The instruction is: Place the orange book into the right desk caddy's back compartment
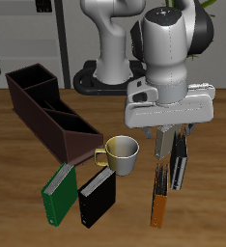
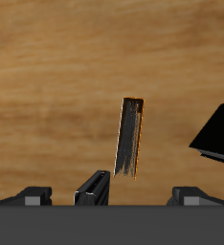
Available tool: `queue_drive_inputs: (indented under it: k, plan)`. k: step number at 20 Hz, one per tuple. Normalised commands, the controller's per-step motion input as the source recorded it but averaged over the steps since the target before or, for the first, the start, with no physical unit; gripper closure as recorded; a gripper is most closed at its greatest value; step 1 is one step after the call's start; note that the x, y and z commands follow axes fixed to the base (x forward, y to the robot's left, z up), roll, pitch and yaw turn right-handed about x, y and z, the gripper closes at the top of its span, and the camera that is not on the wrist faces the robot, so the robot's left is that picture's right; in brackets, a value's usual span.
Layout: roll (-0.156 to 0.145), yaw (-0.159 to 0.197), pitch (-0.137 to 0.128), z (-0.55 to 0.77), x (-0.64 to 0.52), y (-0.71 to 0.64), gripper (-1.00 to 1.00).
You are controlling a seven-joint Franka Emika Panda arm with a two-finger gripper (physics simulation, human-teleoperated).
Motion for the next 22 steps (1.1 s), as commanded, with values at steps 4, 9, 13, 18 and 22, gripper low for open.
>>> queue_drive_inputs:
  k: [4,9,13,18,22]
  plan:
    - [-0.024,-0.046,0.008,-0.17,0.05,-0.15,-1.0]
    - [-0.046,-0.005,0.003,-0.25,0.06,-0.2,-1.0]
    - [-0.022,-0.005,0.027,-0.27,0.06,-0.09,-1.0]
    - [-0.018,-0.029,0.005,-0.18,0.07,-0.03,-1.0]
    - [-0.01,-0.006,0.013,-0.16,0.03,0.03,-1.0]
